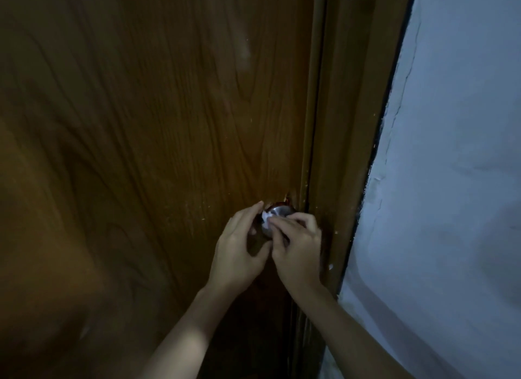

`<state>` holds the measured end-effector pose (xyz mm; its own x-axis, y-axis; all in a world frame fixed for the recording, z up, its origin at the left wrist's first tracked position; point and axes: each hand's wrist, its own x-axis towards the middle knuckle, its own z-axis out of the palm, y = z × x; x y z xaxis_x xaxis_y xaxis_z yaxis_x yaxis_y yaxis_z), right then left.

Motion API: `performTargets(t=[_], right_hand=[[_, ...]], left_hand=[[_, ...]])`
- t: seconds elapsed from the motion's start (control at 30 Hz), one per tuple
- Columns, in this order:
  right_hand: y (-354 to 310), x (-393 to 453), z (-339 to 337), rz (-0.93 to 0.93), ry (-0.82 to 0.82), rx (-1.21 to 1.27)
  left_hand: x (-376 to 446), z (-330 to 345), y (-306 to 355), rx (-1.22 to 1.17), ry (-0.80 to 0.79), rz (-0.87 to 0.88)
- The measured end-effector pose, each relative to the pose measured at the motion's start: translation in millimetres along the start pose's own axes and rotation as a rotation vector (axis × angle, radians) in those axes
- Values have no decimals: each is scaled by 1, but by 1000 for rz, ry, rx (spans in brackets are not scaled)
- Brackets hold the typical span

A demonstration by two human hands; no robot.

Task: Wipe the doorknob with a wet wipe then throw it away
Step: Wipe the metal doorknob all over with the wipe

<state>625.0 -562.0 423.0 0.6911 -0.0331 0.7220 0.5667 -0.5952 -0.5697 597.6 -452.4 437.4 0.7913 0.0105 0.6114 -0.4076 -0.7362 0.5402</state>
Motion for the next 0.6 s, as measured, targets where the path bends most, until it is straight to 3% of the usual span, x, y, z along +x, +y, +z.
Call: performTargets(t=[0.17, 0.37, 0.47, 0.6], right_hand=[[-3, -7, 1, 110, 51, 362], [14, -6, -6, 108, 93, 310], [24, -8, -3, 110, 0, 225], [30, -9, -1, 52, -44, 200]], left_hand=[[-9, 0, -1, -50, 148, 183], [-2, 4, -4, -136, 296, 18], [11, 10, -10, 8, 230, 58], [29, 19, -17, 351, 176, 234]])
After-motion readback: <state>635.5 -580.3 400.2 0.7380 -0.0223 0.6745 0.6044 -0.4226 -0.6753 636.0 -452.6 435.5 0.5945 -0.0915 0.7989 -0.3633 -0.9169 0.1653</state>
